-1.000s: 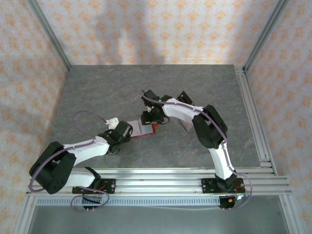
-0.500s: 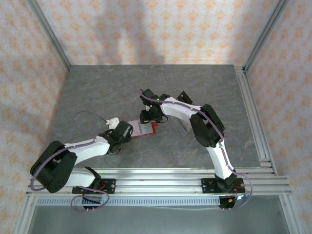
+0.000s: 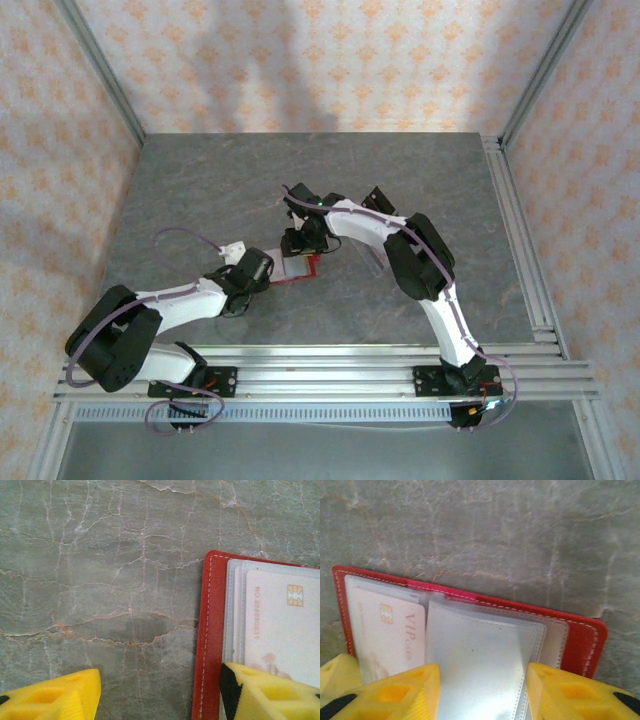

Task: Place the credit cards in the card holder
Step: Flip over the card slot in the card holder.

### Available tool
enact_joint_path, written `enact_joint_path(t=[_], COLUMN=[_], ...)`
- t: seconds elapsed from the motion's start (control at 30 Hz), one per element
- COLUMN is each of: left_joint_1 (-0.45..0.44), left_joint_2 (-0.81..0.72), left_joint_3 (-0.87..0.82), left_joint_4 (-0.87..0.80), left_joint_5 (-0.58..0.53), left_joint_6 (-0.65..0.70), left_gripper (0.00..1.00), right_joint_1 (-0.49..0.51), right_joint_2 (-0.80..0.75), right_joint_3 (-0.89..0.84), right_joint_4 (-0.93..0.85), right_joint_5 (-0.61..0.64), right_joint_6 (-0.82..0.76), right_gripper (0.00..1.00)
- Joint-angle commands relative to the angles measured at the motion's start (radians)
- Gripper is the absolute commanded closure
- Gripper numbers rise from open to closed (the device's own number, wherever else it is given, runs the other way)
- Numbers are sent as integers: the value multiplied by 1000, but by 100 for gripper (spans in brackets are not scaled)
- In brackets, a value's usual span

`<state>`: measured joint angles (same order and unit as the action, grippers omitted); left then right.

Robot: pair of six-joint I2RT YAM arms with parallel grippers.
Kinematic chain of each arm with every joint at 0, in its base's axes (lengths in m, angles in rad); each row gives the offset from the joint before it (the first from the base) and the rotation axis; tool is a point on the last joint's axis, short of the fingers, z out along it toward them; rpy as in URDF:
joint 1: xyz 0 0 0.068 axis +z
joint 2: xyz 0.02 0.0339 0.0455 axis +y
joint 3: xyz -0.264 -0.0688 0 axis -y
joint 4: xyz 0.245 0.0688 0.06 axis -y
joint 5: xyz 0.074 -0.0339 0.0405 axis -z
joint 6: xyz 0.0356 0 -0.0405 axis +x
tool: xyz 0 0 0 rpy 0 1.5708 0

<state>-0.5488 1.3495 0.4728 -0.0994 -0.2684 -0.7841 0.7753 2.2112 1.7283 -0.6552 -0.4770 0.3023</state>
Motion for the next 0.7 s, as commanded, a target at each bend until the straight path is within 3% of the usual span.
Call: enact_joint_path(t=[0.0,0.4,0.67], left_joint_1=[7,6,6], left_joint_2=[-4,-120,-301], left_joint_3=[15,-5,-36], left_joint_4=[15,-45,-175], left_joint_5=[-2,-14,-77], left_joint_6=[8,10,-26], left_gripper=[35,35,35], right_joint_1=[12,27,45], right_joint_2=[7,-8,-11], right_joint_3=[19,32,77], right_joint_4=[-5,32,16], right_joint_5=[-62,-110,-113], right_joint_6=[24,76,87], right_gripper=[52,52,52])
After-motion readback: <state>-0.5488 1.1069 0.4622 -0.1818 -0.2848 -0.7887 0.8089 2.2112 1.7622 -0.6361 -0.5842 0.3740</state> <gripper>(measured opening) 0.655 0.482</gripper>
